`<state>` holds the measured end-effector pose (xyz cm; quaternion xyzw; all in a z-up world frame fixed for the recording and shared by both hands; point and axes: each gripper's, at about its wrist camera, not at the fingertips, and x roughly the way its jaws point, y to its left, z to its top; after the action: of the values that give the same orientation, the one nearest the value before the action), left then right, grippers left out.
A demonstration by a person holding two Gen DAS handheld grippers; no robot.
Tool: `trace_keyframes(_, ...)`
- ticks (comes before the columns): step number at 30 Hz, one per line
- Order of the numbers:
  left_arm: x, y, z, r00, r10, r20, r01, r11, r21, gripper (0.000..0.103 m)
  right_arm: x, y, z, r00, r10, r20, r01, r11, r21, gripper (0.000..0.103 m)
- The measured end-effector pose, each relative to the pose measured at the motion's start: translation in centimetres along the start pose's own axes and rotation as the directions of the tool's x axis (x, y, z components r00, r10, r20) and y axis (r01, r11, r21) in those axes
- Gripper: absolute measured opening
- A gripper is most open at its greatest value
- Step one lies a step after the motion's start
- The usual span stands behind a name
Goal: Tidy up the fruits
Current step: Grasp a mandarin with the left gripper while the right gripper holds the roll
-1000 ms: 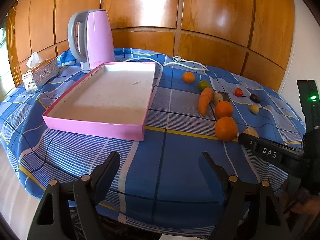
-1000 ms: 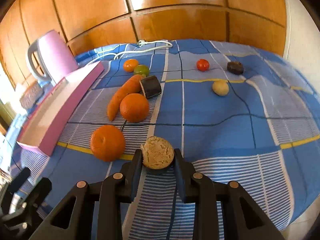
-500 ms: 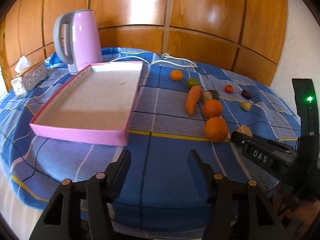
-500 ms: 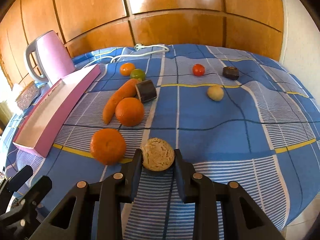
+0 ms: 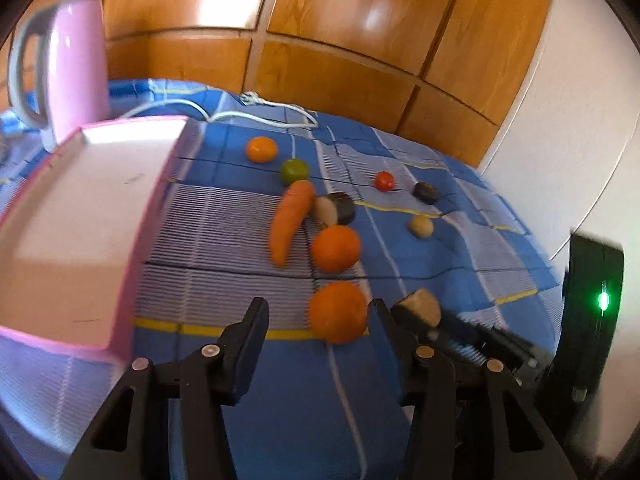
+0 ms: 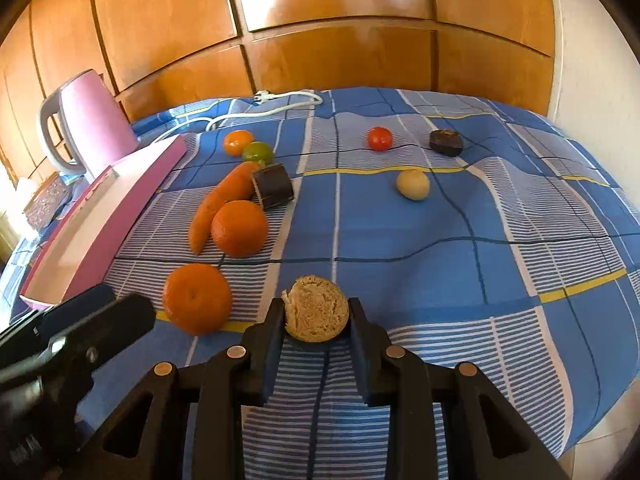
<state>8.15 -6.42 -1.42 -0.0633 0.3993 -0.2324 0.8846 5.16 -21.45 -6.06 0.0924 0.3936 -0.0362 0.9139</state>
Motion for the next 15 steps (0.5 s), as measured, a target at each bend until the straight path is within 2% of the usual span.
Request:
trace_keyframes(5,2.1,-0.4,0.5,0.998,-0.033,-0.05,0.034,0.999,0.025,0.051,0.0,0.3,-0.1,1.0,-0.022,0.008,0.022,0.999,-0.03,0.031)
trace_keyframes(9,4.2,-0.6,0.1,0.996,-0.036,-0.083,0.039,0.998,0.04,0.043,0.1,0.5,-0.1,1.0,-0.026,0.01,0.027,0.999,-0.038,0.031)
trace_keyframes(10,4.4,-0.5,-0.1,0.996,-0.051,-0.075,0.053,0.998,0.029,0.038,0.1,0.5,-0.1,1.0,-0.029,0.012,0.029,0.999,-0.042,0.031)
trace_keyframes(15,3.7,-0.3,-0.6,0.999,-0.021,-0.03,0.022,0.999,0.035,0.036,0.1,0.7,-0.2,0.999,-0.042,0.018,0.043,0.997,-0.059,0.031)
